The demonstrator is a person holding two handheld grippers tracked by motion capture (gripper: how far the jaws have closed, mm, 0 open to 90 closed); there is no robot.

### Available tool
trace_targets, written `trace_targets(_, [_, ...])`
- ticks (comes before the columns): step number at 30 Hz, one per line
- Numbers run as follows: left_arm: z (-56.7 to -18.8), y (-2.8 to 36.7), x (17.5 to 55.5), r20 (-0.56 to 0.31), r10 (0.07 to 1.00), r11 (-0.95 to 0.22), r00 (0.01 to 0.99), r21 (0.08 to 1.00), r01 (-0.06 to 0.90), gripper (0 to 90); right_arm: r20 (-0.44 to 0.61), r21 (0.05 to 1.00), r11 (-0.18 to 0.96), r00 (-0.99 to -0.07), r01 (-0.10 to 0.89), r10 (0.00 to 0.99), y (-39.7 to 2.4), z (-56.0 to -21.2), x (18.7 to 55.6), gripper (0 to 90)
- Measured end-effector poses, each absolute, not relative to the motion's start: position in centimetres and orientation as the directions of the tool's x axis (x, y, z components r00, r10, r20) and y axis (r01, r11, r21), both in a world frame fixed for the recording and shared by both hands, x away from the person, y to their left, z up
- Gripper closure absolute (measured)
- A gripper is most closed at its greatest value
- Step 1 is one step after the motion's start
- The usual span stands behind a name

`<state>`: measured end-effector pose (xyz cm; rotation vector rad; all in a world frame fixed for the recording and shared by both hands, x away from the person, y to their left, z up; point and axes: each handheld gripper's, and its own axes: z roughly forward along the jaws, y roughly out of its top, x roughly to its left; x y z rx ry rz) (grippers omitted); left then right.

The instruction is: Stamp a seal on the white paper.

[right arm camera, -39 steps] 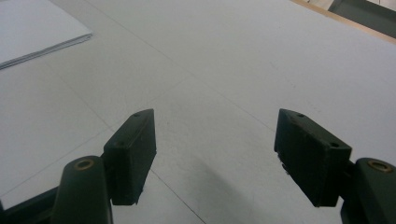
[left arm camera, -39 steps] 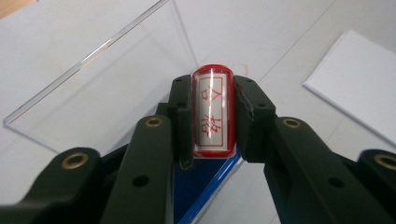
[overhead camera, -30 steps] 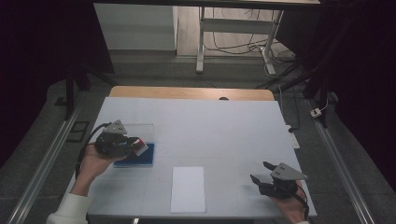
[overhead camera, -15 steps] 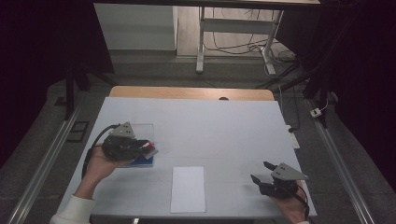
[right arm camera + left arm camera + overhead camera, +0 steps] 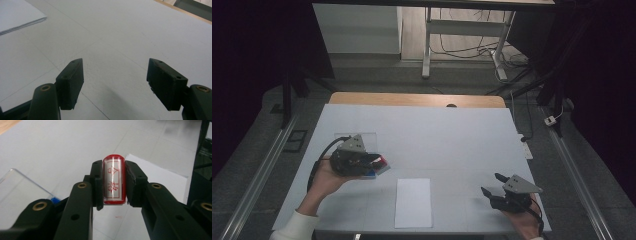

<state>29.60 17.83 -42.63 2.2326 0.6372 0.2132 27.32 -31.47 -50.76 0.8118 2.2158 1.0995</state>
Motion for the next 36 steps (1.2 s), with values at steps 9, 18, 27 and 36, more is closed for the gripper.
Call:
trace_targets(9, [-43.3,16.0,29.5,-0.051,0.473,-0.597,0.88,0.716,0.362,70.2,-0.194,0.825,0.492,-0.679,0.277,0.708,-31.4,-50.8,27.3,29.2])
trace_targets(18, [-43.7,14.6,29.1,-0.05,0.435,-0.623,0.899,0.705,0.34,70.2,-0.198,0.824,0.495,-0.677,0.277,0.709,-31.4,-50.8,27.3,29.2])
trace_targets(27, [-44.2,13.6,29.0,-0.057,0.408,-0.643,0.911,0.69,0.331,70.2,-0.197,0.823,0.495,-0.677,0.279,0.709,-31.4,-50.8,27.3,29.2])
trace_targets(36, [-44.7,11.9,28.5,-0.068,0.361,-0.669,0.93,0.676,0.309,70.2,-0.191,0.824,0.492,-0.681,0.281,0.707,-31.3,-50.9,27.4,29.1])
